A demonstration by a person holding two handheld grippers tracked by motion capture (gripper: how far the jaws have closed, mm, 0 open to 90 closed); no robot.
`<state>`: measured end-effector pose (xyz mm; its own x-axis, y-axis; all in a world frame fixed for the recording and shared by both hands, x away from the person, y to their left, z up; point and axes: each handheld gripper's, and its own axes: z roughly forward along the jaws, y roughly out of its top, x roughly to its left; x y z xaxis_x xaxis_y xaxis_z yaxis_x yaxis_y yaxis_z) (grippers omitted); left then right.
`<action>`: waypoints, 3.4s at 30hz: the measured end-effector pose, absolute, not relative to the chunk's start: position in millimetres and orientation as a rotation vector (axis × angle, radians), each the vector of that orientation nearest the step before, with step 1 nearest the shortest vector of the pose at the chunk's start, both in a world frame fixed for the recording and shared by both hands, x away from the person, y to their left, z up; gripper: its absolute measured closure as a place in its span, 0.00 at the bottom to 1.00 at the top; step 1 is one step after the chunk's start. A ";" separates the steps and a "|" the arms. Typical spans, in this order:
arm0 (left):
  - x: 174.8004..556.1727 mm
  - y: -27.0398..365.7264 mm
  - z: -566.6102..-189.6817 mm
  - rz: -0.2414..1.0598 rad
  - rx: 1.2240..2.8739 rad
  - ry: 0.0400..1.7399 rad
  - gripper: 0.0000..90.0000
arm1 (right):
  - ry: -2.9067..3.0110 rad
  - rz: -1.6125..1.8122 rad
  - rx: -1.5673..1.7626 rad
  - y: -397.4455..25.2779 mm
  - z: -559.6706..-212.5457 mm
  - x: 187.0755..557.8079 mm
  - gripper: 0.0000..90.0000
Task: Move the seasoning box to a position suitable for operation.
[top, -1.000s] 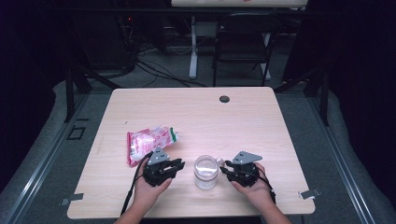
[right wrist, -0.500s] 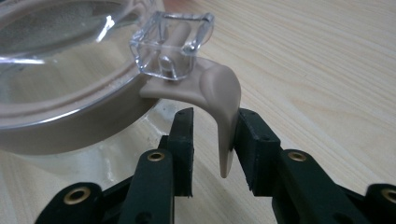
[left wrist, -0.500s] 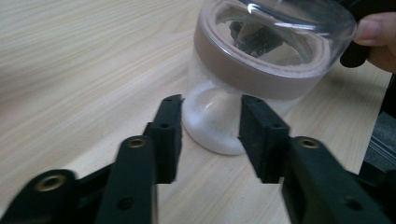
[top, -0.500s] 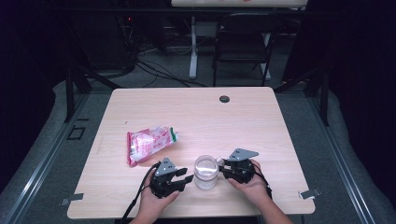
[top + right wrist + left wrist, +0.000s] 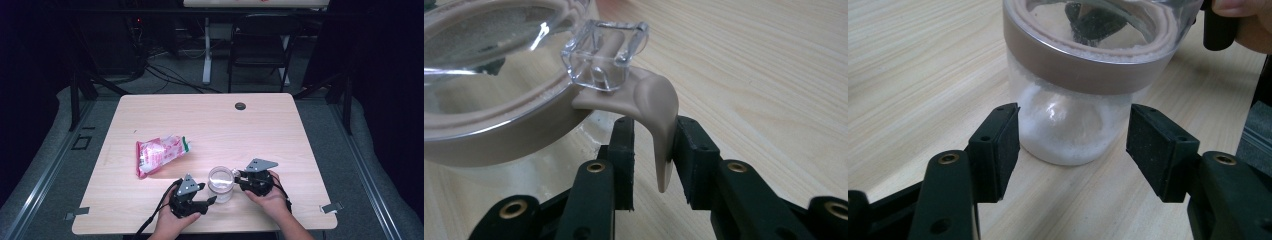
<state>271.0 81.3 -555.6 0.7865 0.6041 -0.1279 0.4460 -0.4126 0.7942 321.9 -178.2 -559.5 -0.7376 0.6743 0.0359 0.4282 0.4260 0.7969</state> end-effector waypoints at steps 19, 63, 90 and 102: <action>283.2 88.1 -551.7 0.175 2.060 0.757 0.51 | 2.388 1.167 0.922 -182.7 -557.1 306.0 0.83; 302.8 105.4 -516.8 0.160 1.949 0.757 0.64 | 2.246 1.168 1.031 -202.3 -494.9 273.4 0.63; 302.2 100.8 -519.8 0.146 2.021 0.686 0.98 | 2.223 1.252 1.108 -186.5 -491.4 285.5 0.92; 298.6 96.3 -526.1 0.115 2.074 0.672 1.00 | 2.228 1.270 1.114 -189.7 -498.3 285.1 0.93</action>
<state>298.6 96.3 -526.1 0.8463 0.5039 -0.1727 0.4174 -0.4258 0.8028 285.1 -189.7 -498.3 -0.6329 0.7700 0.0812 0.4619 0.2913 0.8378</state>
